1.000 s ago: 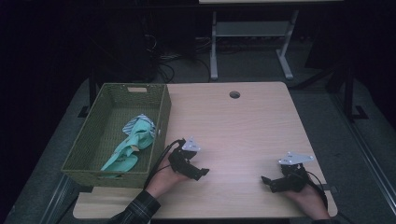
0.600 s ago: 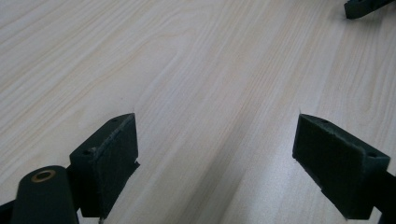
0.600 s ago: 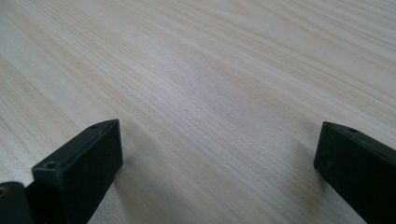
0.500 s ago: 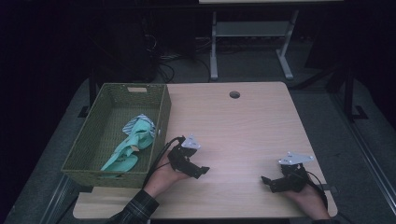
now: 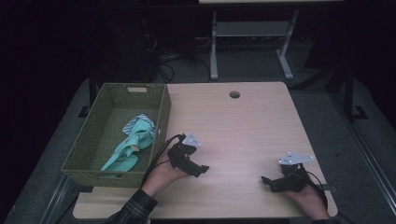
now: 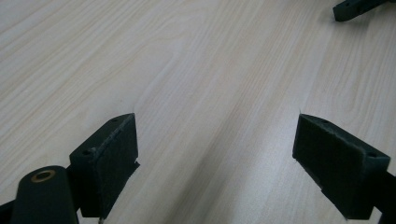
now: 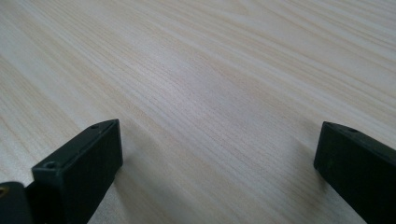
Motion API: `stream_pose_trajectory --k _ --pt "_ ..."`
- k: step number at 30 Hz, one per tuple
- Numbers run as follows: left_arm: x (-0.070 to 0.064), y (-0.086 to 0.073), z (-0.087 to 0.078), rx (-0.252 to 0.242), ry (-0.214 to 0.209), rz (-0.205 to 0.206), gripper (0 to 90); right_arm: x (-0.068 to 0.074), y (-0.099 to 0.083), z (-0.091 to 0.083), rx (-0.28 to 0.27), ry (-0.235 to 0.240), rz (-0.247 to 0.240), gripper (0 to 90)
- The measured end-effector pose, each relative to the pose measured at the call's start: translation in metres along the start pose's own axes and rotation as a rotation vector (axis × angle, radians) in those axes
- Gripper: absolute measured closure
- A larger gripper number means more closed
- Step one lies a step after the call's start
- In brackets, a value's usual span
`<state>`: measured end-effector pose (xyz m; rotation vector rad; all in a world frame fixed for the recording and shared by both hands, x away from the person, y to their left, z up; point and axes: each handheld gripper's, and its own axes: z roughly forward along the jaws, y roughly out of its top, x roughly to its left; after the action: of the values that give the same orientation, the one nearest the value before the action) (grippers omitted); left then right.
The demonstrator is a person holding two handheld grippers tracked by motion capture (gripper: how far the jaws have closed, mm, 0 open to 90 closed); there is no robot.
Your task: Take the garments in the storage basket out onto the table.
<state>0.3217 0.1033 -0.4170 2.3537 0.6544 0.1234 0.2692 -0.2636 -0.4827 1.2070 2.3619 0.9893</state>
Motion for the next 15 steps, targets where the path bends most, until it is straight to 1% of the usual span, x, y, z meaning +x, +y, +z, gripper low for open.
stream_pose_trajectory --k 1,2,5,7,8,9,10,12,15 --pt "-0.001 0.001 0.000 -0.007 -0.001 -0.010 13.4 0.000 0.000 0.000 0.000 0.000 0.000 0.8" --pt "0.000 0.002 -0.002 0.003 -0.002 0.003 13.4 0.000 0.000 0.000 0.000 0.000 0.000 0.8" --pt "0.000 0.005 -0.004 0.009 -0.003 0.010 13.4 0.000 0.000 0.000 0.000 0.000 0.000 0.8" --pt "0.000 0.007 -0.006 0.003 -0.004 0.005 13.3 0.000 0.000 0.000 0.000 0.000 0.000 0.8" --pt "0.000 0.008 -0.007 0.006 -0.003 0.013 13.4 0.000 0.000 0.000 0.000 0.000 0.000 0.8" --pt "0.000 0.009 -0.008 -0.003 -0.003 0.002 13.3 0.000 0.000 0.000 0.000 0.000 0.000 0.8" --pt "0.000 0.009 -0.009 0.002 -0.001 0.011 13.4 0.000 0.000 0.000 0.000 0.000 0.000 0.8" --pt "0.001 0.011 -0.011 -0.005 -0.003 0.005 13.4 0.000 0.000 0.000 0.000 0.001 -0.001 0.8" --pt "0.003 0.012 -0.014 0.006 -0.003 0.012 13.4 0.000 0.000 0.000 -0.001 0.001 0.002 0.8"
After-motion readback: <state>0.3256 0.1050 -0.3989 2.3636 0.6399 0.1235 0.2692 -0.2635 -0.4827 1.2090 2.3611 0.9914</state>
